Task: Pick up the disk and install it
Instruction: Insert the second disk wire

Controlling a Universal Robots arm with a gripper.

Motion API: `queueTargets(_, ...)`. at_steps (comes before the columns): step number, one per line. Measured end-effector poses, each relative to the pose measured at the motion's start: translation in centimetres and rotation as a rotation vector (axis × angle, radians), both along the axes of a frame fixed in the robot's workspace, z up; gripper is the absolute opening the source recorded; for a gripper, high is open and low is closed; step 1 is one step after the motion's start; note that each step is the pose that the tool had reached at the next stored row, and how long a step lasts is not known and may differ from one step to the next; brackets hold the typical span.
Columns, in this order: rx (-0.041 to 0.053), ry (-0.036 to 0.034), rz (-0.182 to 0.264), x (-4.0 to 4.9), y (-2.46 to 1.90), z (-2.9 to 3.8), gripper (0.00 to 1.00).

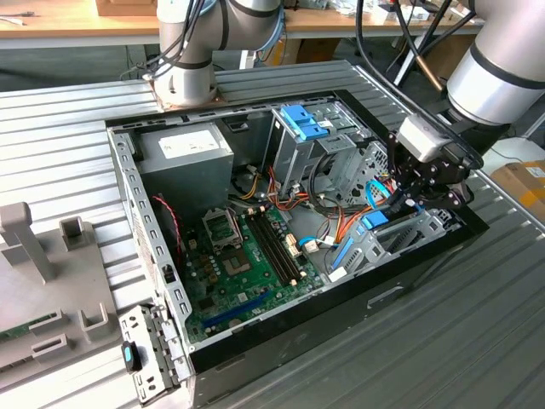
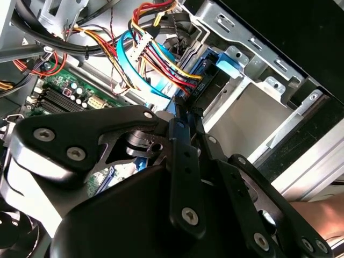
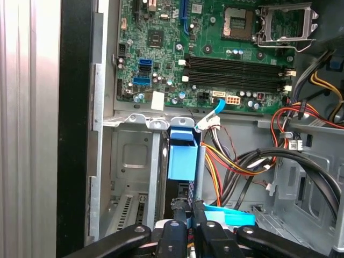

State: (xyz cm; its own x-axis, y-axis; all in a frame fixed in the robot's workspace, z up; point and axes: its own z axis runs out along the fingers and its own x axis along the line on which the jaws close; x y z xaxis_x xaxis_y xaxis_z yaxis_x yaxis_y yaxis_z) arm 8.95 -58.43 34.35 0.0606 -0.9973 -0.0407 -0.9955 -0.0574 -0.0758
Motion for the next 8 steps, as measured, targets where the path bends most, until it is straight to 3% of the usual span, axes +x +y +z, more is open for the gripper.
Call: queueTargets(8,-0.0002,0.0000,0.000,0.00,-0.09,-0.20,0.16)
